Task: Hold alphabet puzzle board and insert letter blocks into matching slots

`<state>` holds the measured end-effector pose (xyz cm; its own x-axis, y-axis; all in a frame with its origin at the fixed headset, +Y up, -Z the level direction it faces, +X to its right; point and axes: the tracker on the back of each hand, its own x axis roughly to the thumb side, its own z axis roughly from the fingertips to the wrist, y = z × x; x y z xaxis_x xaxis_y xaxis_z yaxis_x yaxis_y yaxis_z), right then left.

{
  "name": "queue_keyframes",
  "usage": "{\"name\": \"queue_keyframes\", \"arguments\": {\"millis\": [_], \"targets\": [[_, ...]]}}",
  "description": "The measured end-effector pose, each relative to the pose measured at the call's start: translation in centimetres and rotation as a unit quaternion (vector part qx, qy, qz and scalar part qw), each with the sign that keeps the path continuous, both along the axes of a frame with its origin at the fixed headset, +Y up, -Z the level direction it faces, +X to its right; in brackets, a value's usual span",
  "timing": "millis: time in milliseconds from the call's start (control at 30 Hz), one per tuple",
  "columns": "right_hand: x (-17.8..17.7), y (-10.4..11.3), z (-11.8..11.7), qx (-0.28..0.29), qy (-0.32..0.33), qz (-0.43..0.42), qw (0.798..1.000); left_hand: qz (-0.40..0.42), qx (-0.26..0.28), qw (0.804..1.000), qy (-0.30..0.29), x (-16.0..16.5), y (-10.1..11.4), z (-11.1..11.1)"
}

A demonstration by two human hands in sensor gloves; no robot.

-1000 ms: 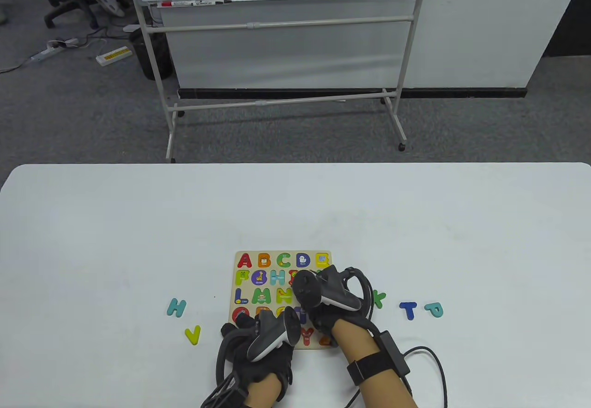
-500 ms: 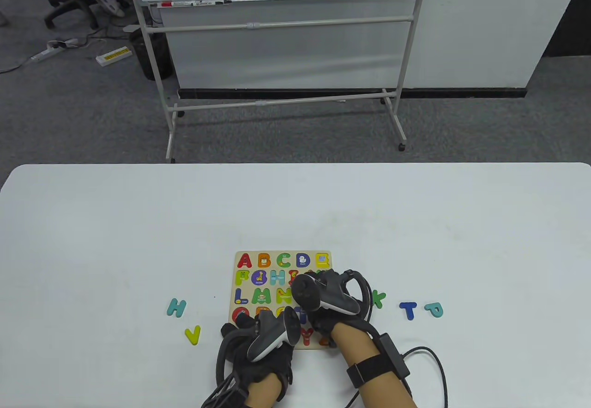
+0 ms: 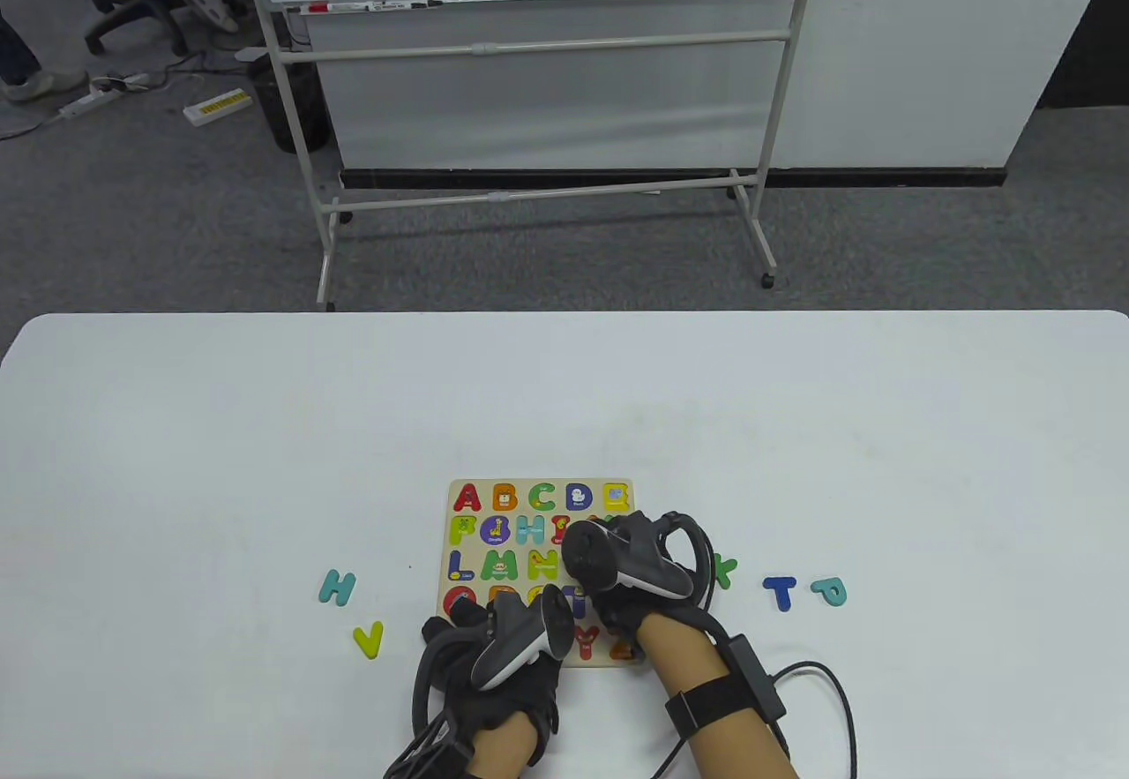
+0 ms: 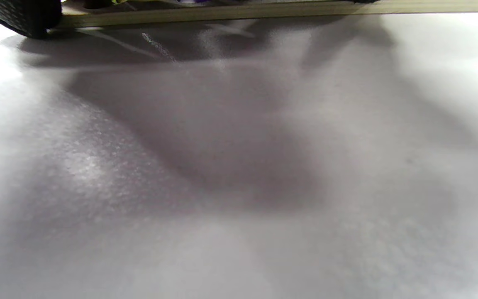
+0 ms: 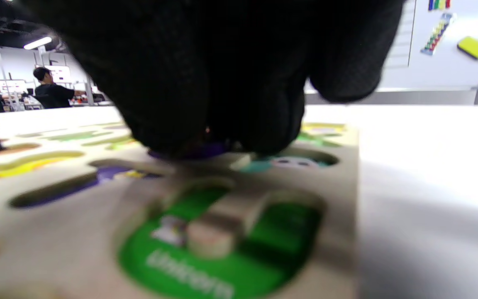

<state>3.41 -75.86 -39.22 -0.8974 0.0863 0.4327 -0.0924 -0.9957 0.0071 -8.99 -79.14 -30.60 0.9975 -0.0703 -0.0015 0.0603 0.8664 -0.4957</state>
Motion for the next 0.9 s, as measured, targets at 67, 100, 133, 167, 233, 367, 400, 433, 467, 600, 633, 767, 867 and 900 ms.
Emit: {"name": "queue_keyframes", "arguments": {"millis": [67, 100, 133, 167, 233, 367, 400, 433, 467, 600, 633, 767, 867, 900], "targets": [[0.3, 0.1, -0.2, -0.035, -0.004, -0.003, 0.999, 0.0, -0.001, 1.0, 0.0, 0.0, 0.0, 0.0], [0.6, 0.2, -0.4, -0.063, -0.008, -0.014, 0.998, 0.0, -0.001, 1.0, 0.0, 0.0, 0.0, 0.0], [1.0, 0.4, -0.5, -0.073, -0.016, -0.026, 0.997, 0.0, -0.001, 1.0, 0.0, 0.0, 0.0, 0.0], [1.4, 0.7, -0.6, -0.075, -0.025, -0.043, 0.996, 0.0, -0.001, 1.0, 0.001, 0.0, 0.0, 0.0], [2.6, 1.6, -0.8, -0.072, -0.04, -0.084, 0.993, 0.0, -0.001, 1.0, 0.001, 0.0, 0.0, 0.0], [5.1, 3.1, -1.1, -0.094, -0.073, -0.123, 0.985, 0.001, -0.002, 1.0, 0.0, -0.1, 0.0, 0.0], [5.9, 3.5, -1.1, -0.097, -0.083, -0.132, 0.983, 0.001, -0.002, 1.0, 0.0, -0.1, 0.0, -0.1], [6.5, 3.7, -1.1, -0.098, -0.091, -0.138, 0.981, 0.001, -0.002, 1.0, 0.0, -0.1, 0.0, -0.1], [7.4, 4.0, -1.0, -0.098, -0.103, -0.148, 0.979, 0.001, -0.002, 1.0, -0.001, -0.1, 0.0, -0.1], [10.2, 4.6, -0.5, -0.101, -0.146, -0.155, 0.972, 0.0, -0.001, 1.0, 0.0, -0.1, 0.0, -0.1], [11.0, 4.7, -0.3, -0.098, -0.161, -0.148, 0.971, 0.0, -0.001, 1.0, -0.001, -0.1, 0.0, -0.1], [13.0, 4.7, 0.4, -0.095, -0.201, -0.094, 0.97, -0.001, -0.001, 1.0, -0.002, -0.1, -0.1, -0.1], [14.0, 3.9, 1.0, -0.097, -0.206, -0.037, 0.973, -0.001, -0.001, 1.0, -0.002, -0.1, -0.1, 0.0], [14.2, 3.3, 1.2, -0.099, -0.205, -0.021, 0.974, -0.002, -0.001, 1.0, -0.002, -0.1, -0.1, -0.1]]}}
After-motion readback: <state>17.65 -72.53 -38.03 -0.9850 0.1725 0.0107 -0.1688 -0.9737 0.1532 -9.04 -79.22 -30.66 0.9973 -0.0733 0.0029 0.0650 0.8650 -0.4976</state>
